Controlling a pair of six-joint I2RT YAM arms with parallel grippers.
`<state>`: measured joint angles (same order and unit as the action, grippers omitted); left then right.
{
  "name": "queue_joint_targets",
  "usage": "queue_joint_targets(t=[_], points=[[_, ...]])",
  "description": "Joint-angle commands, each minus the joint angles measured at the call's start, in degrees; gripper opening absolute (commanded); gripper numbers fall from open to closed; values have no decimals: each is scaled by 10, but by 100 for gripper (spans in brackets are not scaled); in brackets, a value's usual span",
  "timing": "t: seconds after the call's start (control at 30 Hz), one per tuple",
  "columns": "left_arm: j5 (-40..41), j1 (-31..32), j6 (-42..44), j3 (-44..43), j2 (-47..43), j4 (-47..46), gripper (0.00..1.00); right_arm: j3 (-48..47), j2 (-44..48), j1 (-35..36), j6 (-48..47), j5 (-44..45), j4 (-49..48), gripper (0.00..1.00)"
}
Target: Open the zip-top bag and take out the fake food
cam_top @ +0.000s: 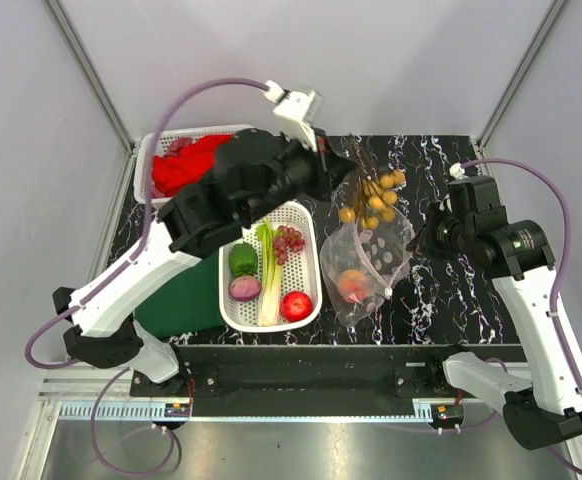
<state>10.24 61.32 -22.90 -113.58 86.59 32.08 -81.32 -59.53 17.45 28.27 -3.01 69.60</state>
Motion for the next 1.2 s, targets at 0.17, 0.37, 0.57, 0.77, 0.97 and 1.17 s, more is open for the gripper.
queue_joint_targets(t=[0.17, 0.37, 0.57, 0.77, 0.97, 1.17], points=[[46, -79, 22, 33, -90, 9, 0, -47, 6, -2, -45, 110, 77, 0], [17, -137, -21, 157, -138, 96, 0, -96, 5, -2, -59, 114, 103, 0], [-72, -181, -65, 271, -99, 131, 0, -115, 7, -2, -72, 88, 101, 0], [-124, -214, -43, 278, 11, 122, 0, -102, 18, -2, -60, 53, 91, 0], [-174, -255, -38, 253, 124, 137, 0, -99, 17, -2, -52, 34, 89, 0], [-207, -268, -26, 252, 173, 148, 0, -96, 13, -2, -39, 11, 79, 0]])
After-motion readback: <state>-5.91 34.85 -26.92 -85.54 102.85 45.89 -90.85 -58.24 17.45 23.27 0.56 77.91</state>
